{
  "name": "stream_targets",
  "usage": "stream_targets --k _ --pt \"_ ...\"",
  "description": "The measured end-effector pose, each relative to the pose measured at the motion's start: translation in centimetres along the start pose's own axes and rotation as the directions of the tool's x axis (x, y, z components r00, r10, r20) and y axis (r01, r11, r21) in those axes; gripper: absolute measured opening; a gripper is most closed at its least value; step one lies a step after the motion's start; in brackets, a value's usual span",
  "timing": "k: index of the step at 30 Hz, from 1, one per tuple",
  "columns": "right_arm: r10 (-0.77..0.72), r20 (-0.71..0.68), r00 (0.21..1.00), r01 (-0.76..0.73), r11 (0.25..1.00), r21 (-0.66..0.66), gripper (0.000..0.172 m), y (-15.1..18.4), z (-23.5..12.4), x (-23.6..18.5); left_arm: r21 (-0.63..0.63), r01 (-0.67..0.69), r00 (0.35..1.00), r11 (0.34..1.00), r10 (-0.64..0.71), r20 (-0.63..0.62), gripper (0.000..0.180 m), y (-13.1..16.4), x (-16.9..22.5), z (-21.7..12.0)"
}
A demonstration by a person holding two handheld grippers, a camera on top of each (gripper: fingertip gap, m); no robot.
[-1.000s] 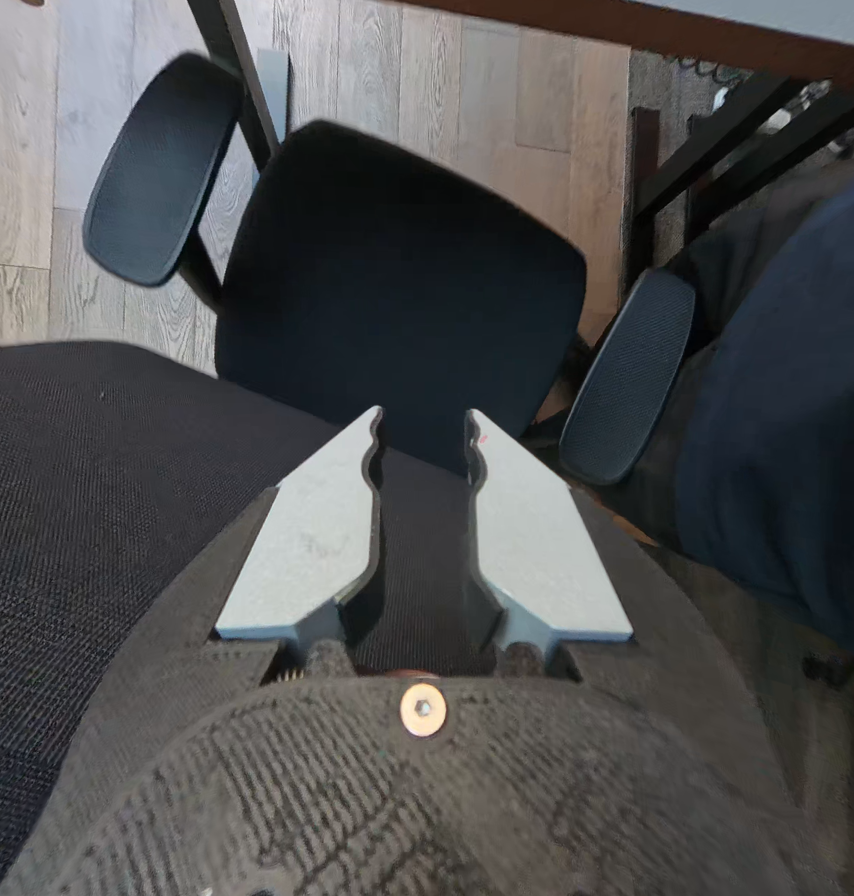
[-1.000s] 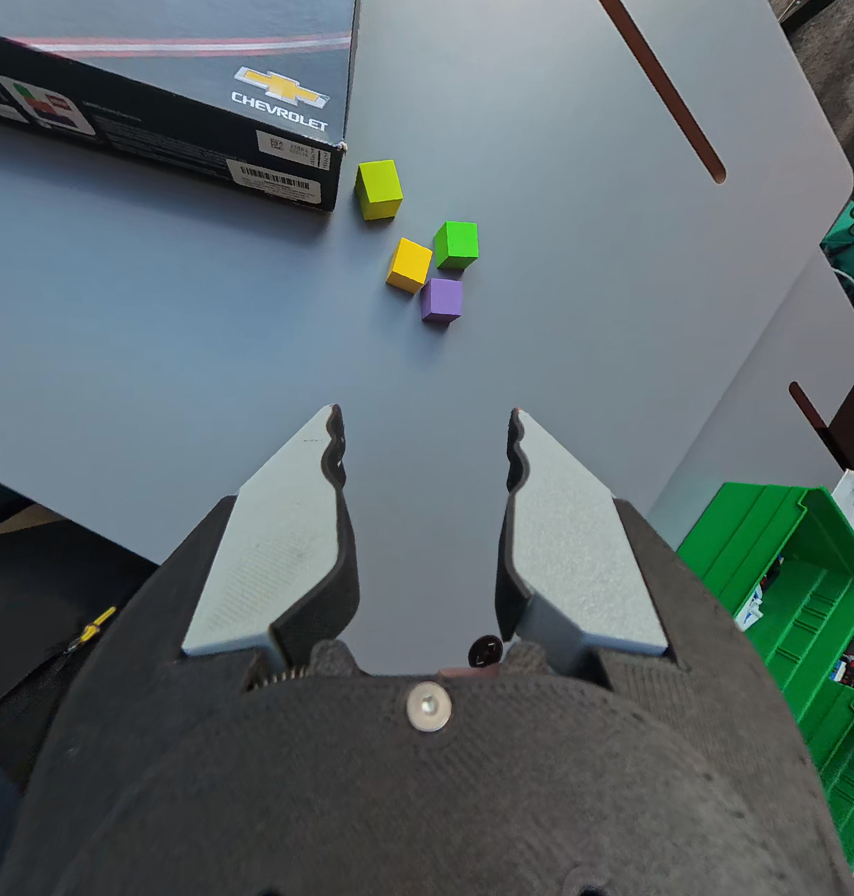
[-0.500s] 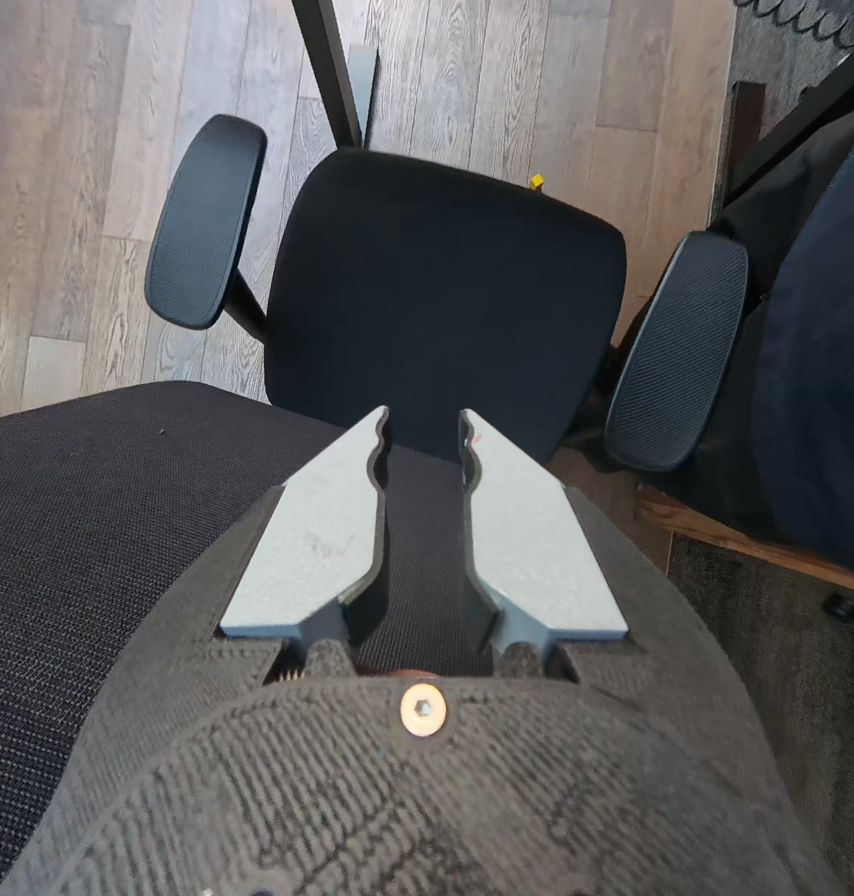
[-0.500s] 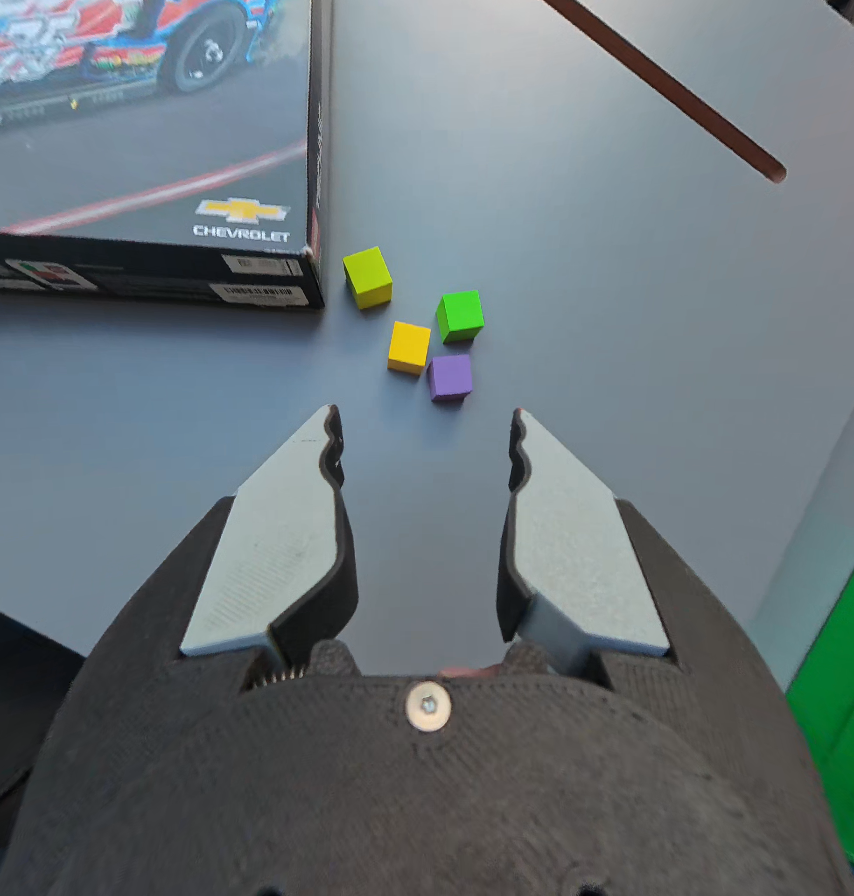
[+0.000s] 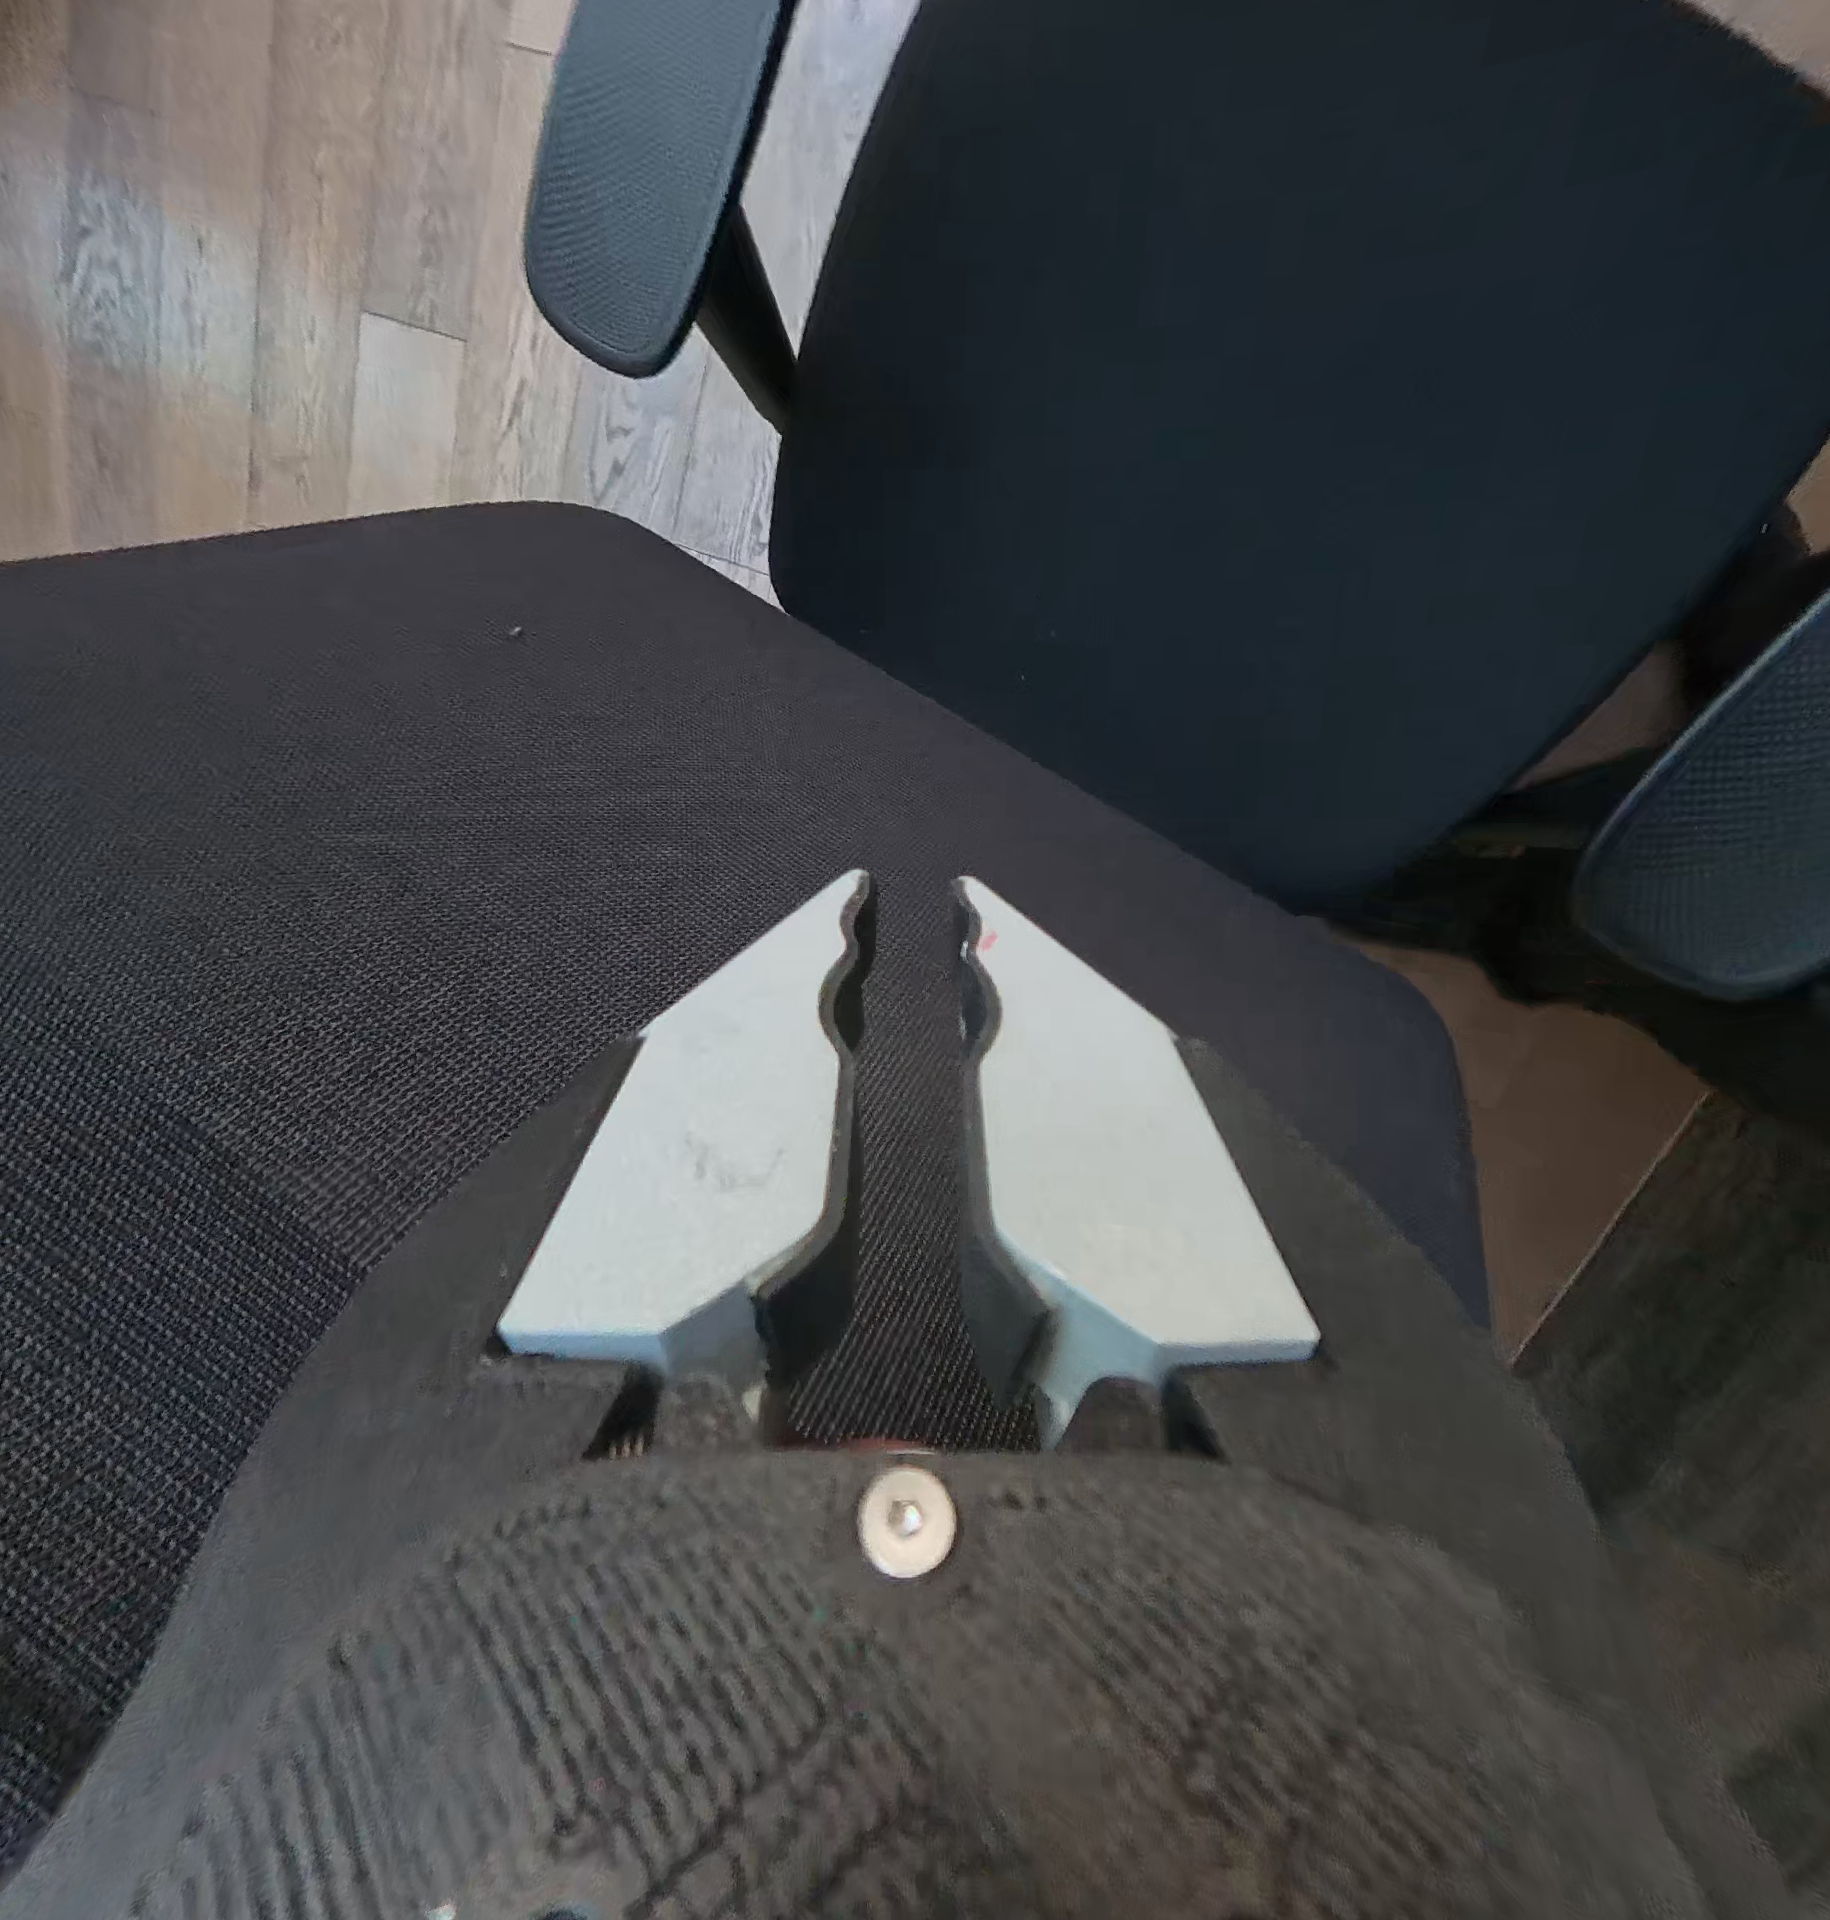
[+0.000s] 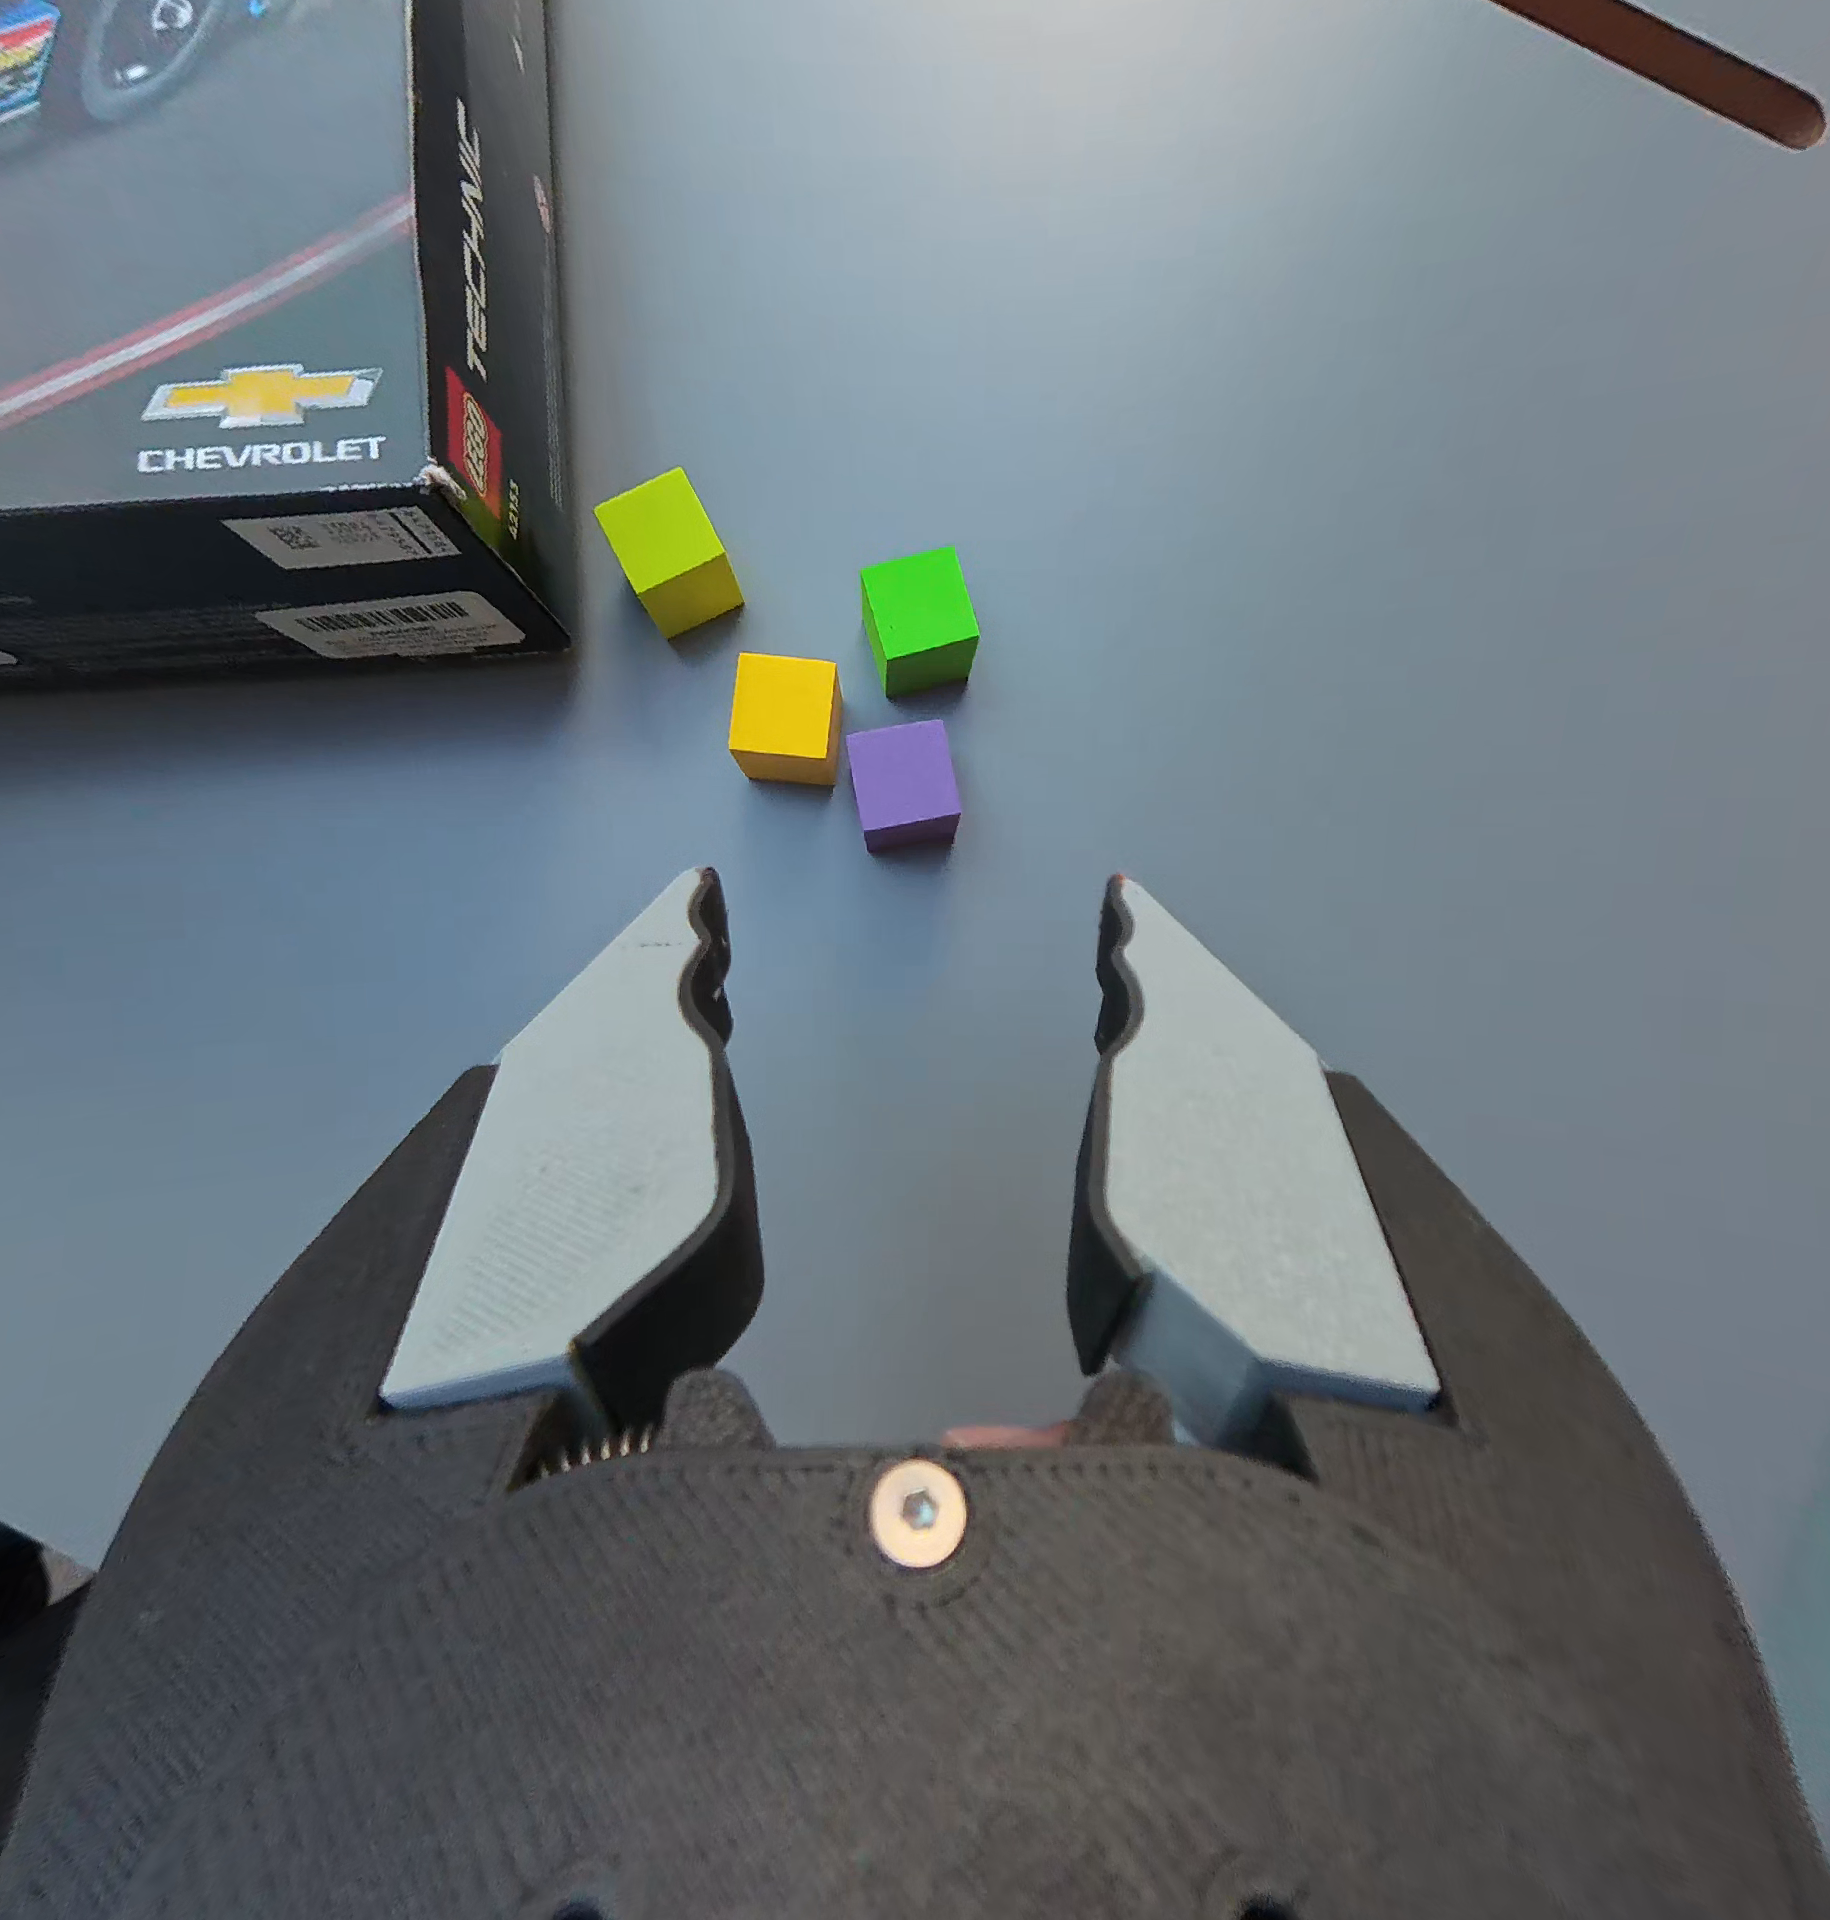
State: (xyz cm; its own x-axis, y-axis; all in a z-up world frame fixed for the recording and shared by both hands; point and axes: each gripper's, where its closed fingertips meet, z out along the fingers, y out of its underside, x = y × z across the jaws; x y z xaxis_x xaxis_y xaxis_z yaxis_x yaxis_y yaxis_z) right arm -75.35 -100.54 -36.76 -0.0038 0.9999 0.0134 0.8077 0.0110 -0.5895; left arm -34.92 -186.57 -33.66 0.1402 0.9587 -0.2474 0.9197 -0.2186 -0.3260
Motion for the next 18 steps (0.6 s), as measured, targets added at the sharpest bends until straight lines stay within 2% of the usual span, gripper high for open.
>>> stream_targets --k 4,7,13,18 --pt "0.03 -0.039 0.999 -0.029 0.999 0.027 0.071 -0.1 -1.1 -0.5 -0.007 0.093 0.995 0.996 -0.093 -0.027 0.027 2.0 -2.6 0.0" --pt "0.049 -0.058 0.997 -0.044 0.996 0.072 0.071 -0.2 -2.9 -2.9 -0.007 0.077 0.996 0.997 -0.077 -0.036 0.037 3.1 -4.0 0.0" --pt "0.009 -0.056 0.998 -0.002 0.991 0.135 0.07 1.3 -8.4 -12.1 0.086 -0.051 0.997 0.995 0.046 0.063 0.036 4.7 -8.2 -0.6" --pt "-0.126 0.011 0.992 0.123 0.981 0.151 0.073 2.5 -11.8 -21.3 0.177 0.001 1.0 0.984 -0.004 0.017 0.037 5.8 -12.3 -1.5"
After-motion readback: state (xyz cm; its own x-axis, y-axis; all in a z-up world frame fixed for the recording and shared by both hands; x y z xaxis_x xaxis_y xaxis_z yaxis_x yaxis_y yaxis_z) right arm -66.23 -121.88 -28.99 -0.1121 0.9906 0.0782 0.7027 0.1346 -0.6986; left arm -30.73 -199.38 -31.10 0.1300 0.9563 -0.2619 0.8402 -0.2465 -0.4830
